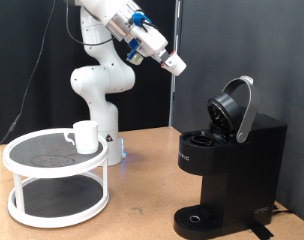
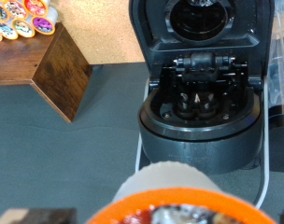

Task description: Make a cup of coffee with the keurig machine

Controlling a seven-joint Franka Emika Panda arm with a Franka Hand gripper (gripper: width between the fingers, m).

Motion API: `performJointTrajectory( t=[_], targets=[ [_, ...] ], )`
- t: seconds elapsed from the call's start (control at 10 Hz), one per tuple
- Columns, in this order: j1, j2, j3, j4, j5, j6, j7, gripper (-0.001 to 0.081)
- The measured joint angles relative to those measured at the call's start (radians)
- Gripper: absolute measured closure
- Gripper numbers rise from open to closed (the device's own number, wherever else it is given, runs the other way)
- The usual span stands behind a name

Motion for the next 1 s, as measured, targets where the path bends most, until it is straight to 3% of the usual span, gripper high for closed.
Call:
performJointTrajectory(
  t=[0.4, 1.0],
  targets=[
    [0.000, 0.011, 0.037, -0.017, -0.044, 0.013, -0.001, 0.0428],
    [0.001, 0.076, 0.138, -0.088, -0.074, 0.158, 0.000, 0.0428]
  ],
)
